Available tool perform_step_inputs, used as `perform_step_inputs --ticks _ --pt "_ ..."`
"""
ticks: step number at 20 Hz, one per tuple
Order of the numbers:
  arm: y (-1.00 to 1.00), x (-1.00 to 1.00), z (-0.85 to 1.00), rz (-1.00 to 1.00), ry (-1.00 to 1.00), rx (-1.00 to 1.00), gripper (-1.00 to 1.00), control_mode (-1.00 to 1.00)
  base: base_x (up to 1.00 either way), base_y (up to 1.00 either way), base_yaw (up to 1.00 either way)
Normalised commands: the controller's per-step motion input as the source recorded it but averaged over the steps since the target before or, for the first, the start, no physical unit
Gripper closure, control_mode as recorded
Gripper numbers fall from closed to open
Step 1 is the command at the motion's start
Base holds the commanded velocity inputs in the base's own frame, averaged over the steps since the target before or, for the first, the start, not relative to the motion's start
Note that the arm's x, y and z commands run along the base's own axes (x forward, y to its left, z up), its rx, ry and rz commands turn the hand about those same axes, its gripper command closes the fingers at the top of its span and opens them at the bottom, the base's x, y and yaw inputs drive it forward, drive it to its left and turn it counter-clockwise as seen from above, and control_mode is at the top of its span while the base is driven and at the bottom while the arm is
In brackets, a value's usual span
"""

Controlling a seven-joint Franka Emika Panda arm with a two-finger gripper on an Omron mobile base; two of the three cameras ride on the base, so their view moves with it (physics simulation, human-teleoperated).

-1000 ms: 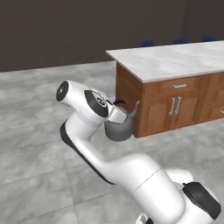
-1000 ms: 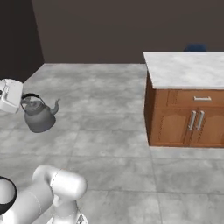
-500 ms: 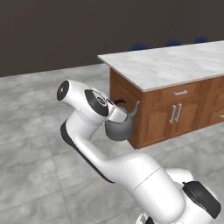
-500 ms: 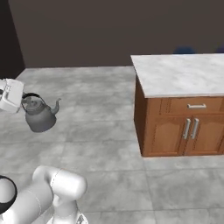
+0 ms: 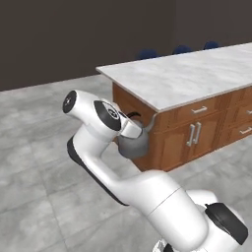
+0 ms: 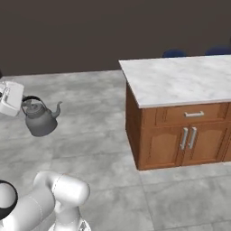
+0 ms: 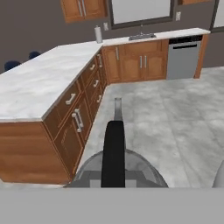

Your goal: The kettle is done boiling. Turn off the stove, then wait for 300 timesteps before moving the kettle to the dining table.

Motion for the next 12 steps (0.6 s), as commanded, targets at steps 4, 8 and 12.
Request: perform_step_inputs --ticks 4,8,12 --pt "0.0 0.0 0.0 0.0 0.0 0.0 1.0 1.0 0.4 0.13 -0.32" --pt "0.0 0.0 0.0 0.0 0.0 0.0 1.0 1.0 0.35 0.2 -0.35" --pt "0.0 0.0 0.0 0.0 0.0 0.0 1.0 1.0 0.37 0.29 -0.36"
